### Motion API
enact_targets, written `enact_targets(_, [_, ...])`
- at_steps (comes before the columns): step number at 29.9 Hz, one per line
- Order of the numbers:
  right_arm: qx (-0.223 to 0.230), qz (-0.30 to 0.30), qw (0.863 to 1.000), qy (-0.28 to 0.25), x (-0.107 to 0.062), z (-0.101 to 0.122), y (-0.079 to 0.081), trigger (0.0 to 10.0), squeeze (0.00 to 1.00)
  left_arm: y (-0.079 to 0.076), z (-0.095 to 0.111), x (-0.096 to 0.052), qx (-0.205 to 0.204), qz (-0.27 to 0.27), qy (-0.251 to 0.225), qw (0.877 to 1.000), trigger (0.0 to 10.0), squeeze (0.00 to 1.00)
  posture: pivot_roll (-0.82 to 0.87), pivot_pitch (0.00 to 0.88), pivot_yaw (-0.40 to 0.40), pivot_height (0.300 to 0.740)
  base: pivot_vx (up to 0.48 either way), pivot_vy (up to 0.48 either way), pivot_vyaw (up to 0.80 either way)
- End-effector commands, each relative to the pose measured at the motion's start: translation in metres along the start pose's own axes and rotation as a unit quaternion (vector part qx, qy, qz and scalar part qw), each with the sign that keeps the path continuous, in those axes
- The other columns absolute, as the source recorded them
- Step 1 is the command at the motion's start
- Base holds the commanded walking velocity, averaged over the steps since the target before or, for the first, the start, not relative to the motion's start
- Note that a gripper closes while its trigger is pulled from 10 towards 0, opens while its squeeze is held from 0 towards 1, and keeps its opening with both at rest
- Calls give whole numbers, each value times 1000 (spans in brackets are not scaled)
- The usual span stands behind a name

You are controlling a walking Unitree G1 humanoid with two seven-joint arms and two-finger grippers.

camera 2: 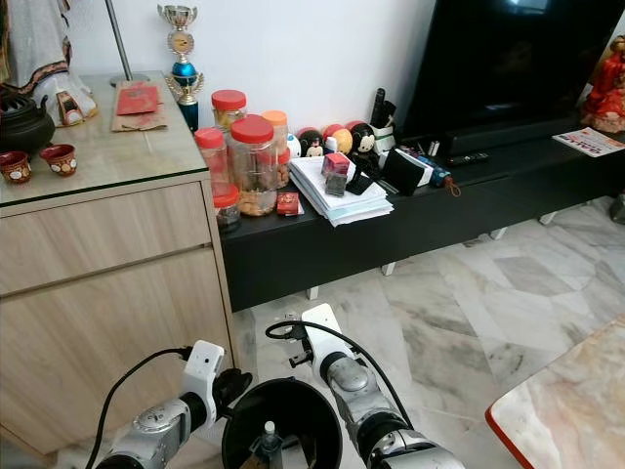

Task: Picking trash to rubbish bin

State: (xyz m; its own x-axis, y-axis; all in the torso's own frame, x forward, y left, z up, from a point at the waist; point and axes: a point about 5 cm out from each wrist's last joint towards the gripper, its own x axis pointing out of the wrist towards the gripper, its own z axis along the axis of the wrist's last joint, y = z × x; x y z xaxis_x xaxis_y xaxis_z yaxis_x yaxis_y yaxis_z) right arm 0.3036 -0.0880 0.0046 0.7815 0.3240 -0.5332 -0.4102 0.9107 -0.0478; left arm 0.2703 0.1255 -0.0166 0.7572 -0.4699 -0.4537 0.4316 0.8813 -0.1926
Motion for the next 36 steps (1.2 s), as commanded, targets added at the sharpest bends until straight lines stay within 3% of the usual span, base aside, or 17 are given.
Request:
enact_targets(1, [5, -1, 1000, -3, 0, 2, -1, 10000, 1000, -1, 6, 2, 1, -4, -10, 1000, 10000, 0, 44, 0, -93, 740, 0, 0, 0])
enact_targets(19, [16, -1, 1000, 1, -1, -3, -1, 10000, 1000, -1, 6, 2, 1, -3, -8, 1000, 10000, 0, 45, 0, -93, 740, 0, 0, 0])
enact_targets(20, [16, -2, 1000, 1, -1, -4, -1, 10000, 780, 0, 5, 2, 2, 3, -8, 1000, 10000, 0, 45, 0, -93, 740, 0, 0, 0])
enact_targets(21, [16, -3, 1000, 4, -2, -6, -1, 10000, 0, 3, 4, 0, 4, 17, -5, 1000, 10000, 0, 45, 0, -93, 740, 0, 0, 0])
enact_targets(25, [22, -7, 1000, 13, -4, -14, -3, 10000, 0, 14, -3, -4, 21, 71, 18, 997, 10000, 0, 43, 0, -92, 740, 0, 0, 0])
enact_targets(29, [30, -13, 999, 38, -9, -32, -6, 10000, 0, 31, -19, -18, 19, 157, 49, 986, 10000, 0, 40, 0, -90, 740, 0, 0, 0])
enact_targets(30, [34, -18, 998, 56, -13, -43, -9, 10000, 0, 40, -30, -27, 17, 203, 65, 977, 10000, 0, 40, 0, -90, 740, 0, 0, 0])
enact_targets(31, [34, -18, 998, 56, -13, -43, -9, 10000, 0, 40, -30, -27, 17, 203, 65, 977, 10000, 0, 40, 0, -90, 740, 0, 0, 0])
enact_targets(33, [43, -28, 994, 92, -22, -65, -12, 10000, 0, 49, -47, -41, 6, 251, 91, 964, 10000, 0, 29, 0, -90, 740, 0, 0, 0])
enact_targets(36, [50, -38, 990, 123, -30, -84, -15, 10000, 0, 50, -64, -52, 11, 269, 122, 955, 10000, 0, 32, 0, -91, 740, 0, 0, 0])
